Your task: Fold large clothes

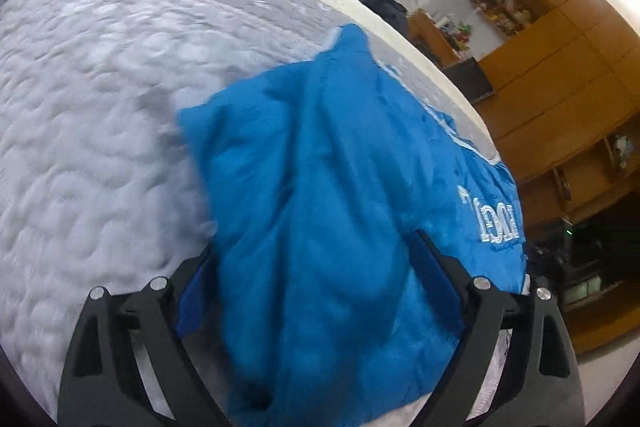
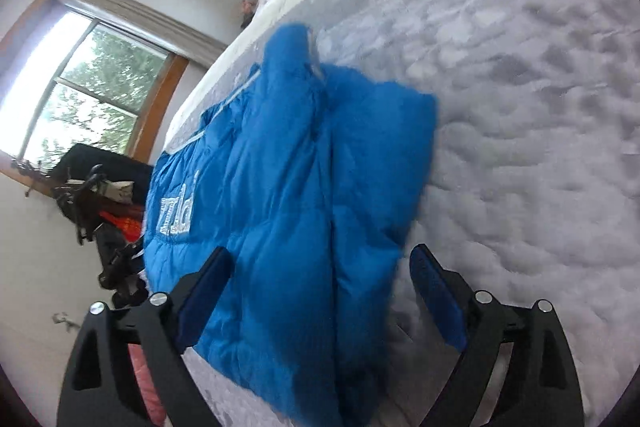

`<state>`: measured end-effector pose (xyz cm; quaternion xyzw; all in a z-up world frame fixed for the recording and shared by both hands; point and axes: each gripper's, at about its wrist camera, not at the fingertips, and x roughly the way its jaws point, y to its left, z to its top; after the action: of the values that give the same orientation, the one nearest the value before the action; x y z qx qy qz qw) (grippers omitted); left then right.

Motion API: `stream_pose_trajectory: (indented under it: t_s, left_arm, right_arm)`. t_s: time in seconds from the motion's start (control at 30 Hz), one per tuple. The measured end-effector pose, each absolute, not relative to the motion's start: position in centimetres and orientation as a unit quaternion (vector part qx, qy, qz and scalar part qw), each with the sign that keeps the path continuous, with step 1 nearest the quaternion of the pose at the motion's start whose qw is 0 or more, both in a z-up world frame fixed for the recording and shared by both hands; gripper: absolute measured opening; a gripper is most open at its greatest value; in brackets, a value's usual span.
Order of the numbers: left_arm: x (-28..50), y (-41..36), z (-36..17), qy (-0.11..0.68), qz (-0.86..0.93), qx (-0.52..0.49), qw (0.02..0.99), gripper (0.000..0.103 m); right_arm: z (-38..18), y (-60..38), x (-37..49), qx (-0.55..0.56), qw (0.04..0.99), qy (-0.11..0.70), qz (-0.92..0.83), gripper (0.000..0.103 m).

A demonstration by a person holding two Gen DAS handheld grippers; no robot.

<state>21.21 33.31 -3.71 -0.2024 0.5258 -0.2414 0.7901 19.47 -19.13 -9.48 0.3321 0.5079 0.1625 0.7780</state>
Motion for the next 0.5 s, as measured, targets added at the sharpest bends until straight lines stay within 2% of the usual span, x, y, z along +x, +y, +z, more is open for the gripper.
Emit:
stream_pose_trajectory:
  t_s: [0.1, 0.13, 0.17, 0.2, 0.27, 0.33, 0.37, 0.43, 0.5]
  left_arm:
    - [22.1, 31.6, -4.0, 0.529, -0.23, -0.185, 0.795, 0.091]
    - [22.1, 31.2, -3.9, 0.528, -0.226, -0.178, 0.799, 0.091]
    - [22.2, 31.0, -3.7, 0.527, -0.222, -0.172, 0.802, 0.081]
    - [22.1, 30.8, -3.6, 0.524, -0.22, -0.173, 0.804, 0.075]
    - [21.7, 30.5, -3.2, 0.519, -0.214, -0.166, 0.81, 0.057]
    - [21.0, 30.2, -2.4, 0.508, -0.209, -0.152, 0.821, 0.046]
    - [20.6, 30.2, -2.0, 0.505, -0.209, -0.151, 0.824, 0.039]
    - [19.8, 30.6, -0.9, 0.496, -0.216, -0.16, 0.826, 0.031]
    - [18.7, 30.8, 0.2, 0.492, -0.231, -0.168, 0.822, 0.027]
  right_arm:
    - [-9.5, -18.3, 20.9, 0.325, 0.788, 0.496, 0.164, 0.095]
    - [-9.6, -18.1, 21.3, 0.327, 0.787, 0.497, 0.163, 0.091]
    - [-9.6, -17.9, 21.5, 0.326, 0.789, 0.497, 0.159, 0.084]
    - [-9.4, -17.6, 21.6, 0.319, 0.792, 0.497, 0.156, 0.078]
    - [-9.1, -17.3, 21.5, 0.325, 0.791, 0.491, 0.167, 0.052]
    - [-8.3, -17.2, 20.8, 0.324, 0.796, 0.481, 0.171, 0.039]
    - [-7.9, -17.2, 20.4, 0.323, 0.799, 0.476, 0.173, 0.034]
    - [-6.4, -17.1, 19.3, 0.327, 0.803, 0.464, 0.182, 0.03]
    - [-4.8, -16.7, 18.3, 0.319, 0.808, 0.457, 0.191, 0.029]
